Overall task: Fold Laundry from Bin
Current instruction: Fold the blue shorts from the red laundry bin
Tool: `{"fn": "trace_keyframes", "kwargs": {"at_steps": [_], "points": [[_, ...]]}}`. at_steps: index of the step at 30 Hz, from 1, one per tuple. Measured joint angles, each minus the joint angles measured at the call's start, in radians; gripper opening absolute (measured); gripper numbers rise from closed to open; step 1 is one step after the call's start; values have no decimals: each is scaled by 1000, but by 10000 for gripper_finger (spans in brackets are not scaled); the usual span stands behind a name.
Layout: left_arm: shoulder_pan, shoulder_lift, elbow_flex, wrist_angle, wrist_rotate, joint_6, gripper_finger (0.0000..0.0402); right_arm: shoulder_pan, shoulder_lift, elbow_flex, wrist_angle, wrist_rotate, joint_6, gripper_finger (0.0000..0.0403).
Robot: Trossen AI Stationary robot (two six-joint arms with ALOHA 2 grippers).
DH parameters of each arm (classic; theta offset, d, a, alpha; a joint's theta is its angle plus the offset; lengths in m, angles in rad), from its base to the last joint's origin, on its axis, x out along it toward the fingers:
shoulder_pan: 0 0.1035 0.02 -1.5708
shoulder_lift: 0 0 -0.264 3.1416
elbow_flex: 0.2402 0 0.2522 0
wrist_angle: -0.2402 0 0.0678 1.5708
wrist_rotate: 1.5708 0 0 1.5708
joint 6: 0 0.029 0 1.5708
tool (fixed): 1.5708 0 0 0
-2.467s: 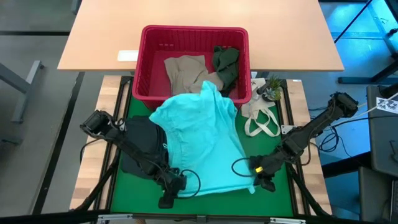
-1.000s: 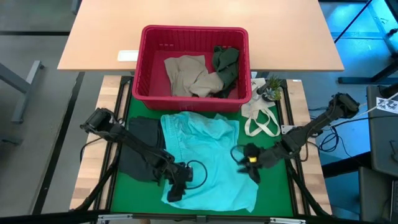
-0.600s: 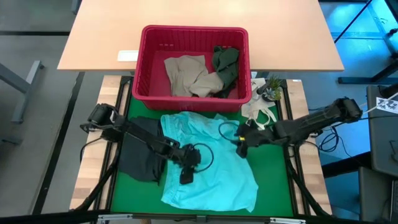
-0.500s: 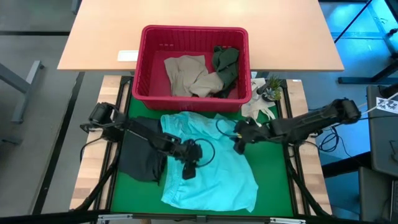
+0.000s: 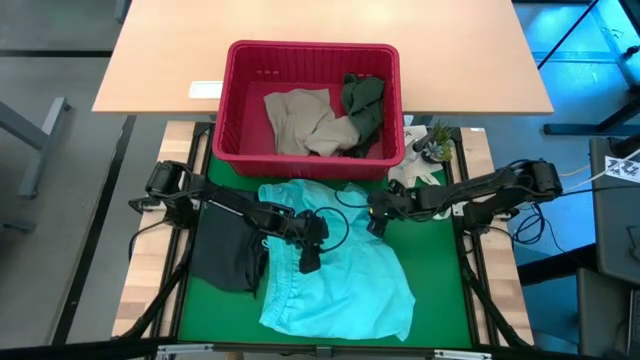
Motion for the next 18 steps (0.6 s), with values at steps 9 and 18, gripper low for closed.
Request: {"fn": "trace_keyframes", "kwargs": {"at_steps": [9, 18], "points": [[-1, 0, 0, -5, -5, 0, 127, 2, 0, 0, 11, 38, -32, 11], [1, -1, 0, -75, -182, -33, 127, -38, 0, 0, -44, 210, 6, 6]]}}
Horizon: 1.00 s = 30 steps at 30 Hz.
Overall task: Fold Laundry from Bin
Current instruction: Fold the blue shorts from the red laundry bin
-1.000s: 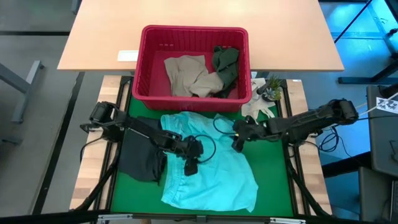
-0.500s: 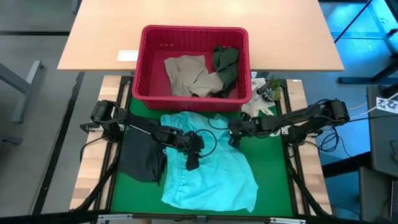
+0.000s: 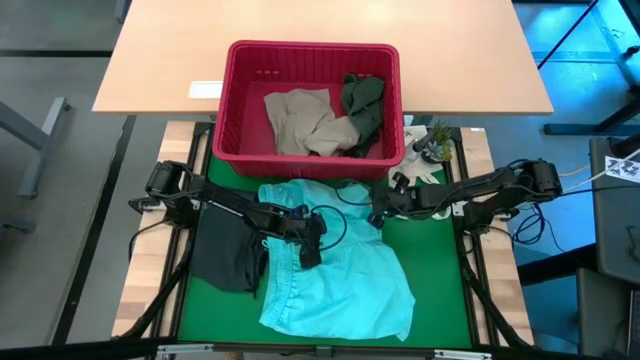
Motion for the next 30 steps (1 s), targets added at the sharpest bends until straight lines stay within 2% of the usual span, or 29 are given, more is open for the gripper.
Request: {"fn": "trace_keyframes", "kwargs": {"at_steps": [6, 12, 16, 22, 24, 30], "points": [[16, 0, 0, -135, -144, -9, 127, -79, 0, 0, -91, 39, 45, 3], [40, 0, 0, -362, -167, -103, 127, -127, 0, 0, -102, 36, 46, 4], [53, -1, 2, -457, -184, -117, 127, -147, 0, 0, -93, 37, 45, 5], [53, -1, 2, -459, -174, -103, 127, -150, 0, 1, -92, 33, 45, 20], [45, -1, 2, -438, -168, -100, 127, -150, 0, 1, -94, 2, 45, 26], [26, -1, 2, -402, -166, -99, 127, -150, 0, 1, -94, -68, 45, 80]]}}
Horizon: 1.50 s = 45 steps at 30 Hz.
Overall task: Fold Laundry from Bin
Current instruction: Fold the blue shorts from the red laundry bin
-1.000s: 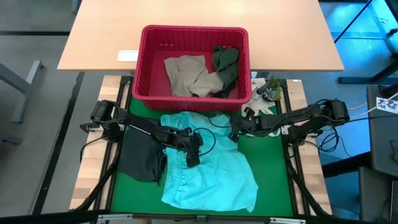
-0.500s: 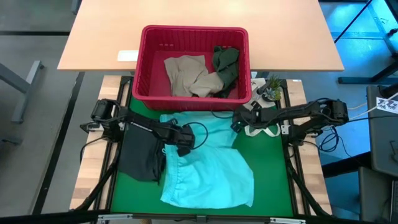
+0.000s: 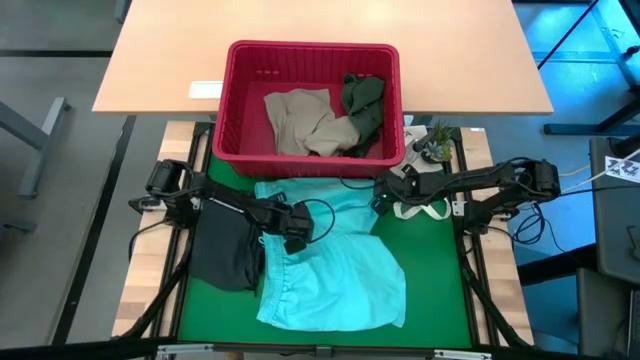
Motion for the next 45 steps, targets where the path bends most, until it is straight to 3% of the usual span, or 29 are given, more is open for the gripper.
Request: {"fn": "trace_keyframes", "kwargs": {"at_steps": [5, 8, 14, 17, 21, 23, 29, 39, 45], "points": [[-5, 0, 0, 2, 1, 0, 127, 0, 0, 1, -4, -1, -1, 138], [-6, 0, 0, 3, 2, 0, 127, 0, -3, 54, -111, -17, -2, 158], [-6, 0, 0, 4, 2, -1, 127, 1, -5, 235, -438, -78, -79, 160], [-6, 0, 0, 4, 3, -4, 127, 0, -5, 272, -493, -194, -82, 159], [-6, 0, 0, 4, 3, -5, 127, 1, -5, 253, -441, -338, -88, 159], [-6, 0, 0, 4, 4, -5, 127, 1, -5, 232, -419, -353, -79, 159], [-6, 0, 0, 4, 3, -5, 127, 1, -5, 151, -291, -262, 9, 159], [-6, 0, -1, 4, 3, -6, 127, 1, 5, 35, -29, -234, 40, 159], [-7, 0, -2, 9, 3, -7, 127, 1, 25, -10, 17, -207, 60, 159]]}}
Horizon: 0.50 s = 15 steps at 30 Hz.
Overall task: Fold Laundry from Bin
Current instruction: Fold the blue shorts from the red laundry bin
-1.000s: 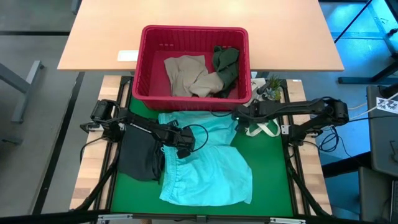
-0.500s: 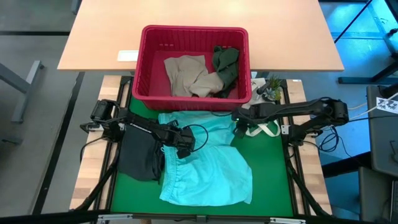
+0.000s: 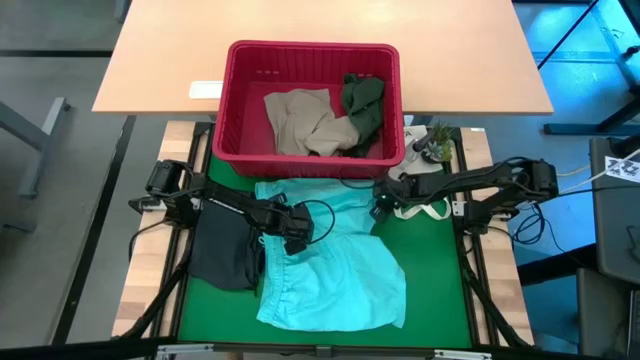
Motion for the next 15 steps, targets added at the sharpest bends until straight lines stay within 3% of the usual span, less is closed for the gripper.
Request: {"fn": "trace_keyframes", "kwargs": {"at_steps": [9, 15], "points": [[0, 0, 0, 8, 0, 0, 127, 0, 59, -18, 26, -6, 0, 147], [0, 0, 0, 12, 0, 0, 127, 0, 46, -20, 9, -29, -14, 54]]}}
